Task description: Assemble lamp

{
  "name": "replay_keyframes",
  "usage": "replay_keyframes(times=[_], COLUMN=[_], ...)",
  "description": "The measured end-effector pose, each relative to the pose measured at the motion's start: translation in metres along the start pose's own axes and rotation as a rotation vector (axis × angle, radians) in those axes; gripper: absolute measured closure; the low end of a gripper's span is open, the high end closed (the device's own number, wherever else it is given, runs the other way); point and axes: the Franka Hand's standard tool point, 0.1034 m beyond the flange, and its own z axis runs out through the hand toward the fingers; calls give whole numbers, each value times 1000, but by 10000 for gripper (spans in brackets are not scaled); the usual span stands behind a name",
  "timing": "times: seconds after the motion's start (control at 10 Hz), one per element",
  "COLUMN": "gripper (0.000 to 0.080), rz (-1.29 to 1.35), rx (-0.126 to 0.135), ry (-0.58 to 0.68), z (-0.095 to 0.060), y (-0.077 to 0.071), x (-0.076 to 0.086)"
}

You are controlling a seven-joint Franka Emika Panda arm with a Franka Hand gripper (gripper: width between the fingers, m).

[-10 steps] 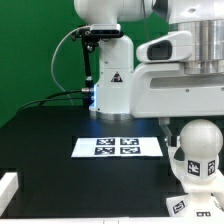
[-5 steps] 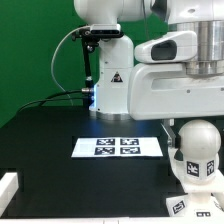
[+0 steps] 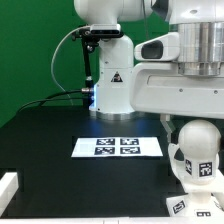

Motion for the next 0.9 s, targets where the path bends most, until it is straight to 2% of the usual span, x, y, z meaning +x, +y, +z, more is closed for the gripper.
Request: replay_keyframes(times=[0.3, 0.4, 0.7, 0.9], gripper=[225, 225, 225, 212], rz=[512, 651, 808, 814], rx=[9, 36, 58, 57], ry=[-13, -12, -51, -51], z=[1, 2, 2, 2], y=[1, 2, 4, 3], x=[-2, -2, -2, -3])
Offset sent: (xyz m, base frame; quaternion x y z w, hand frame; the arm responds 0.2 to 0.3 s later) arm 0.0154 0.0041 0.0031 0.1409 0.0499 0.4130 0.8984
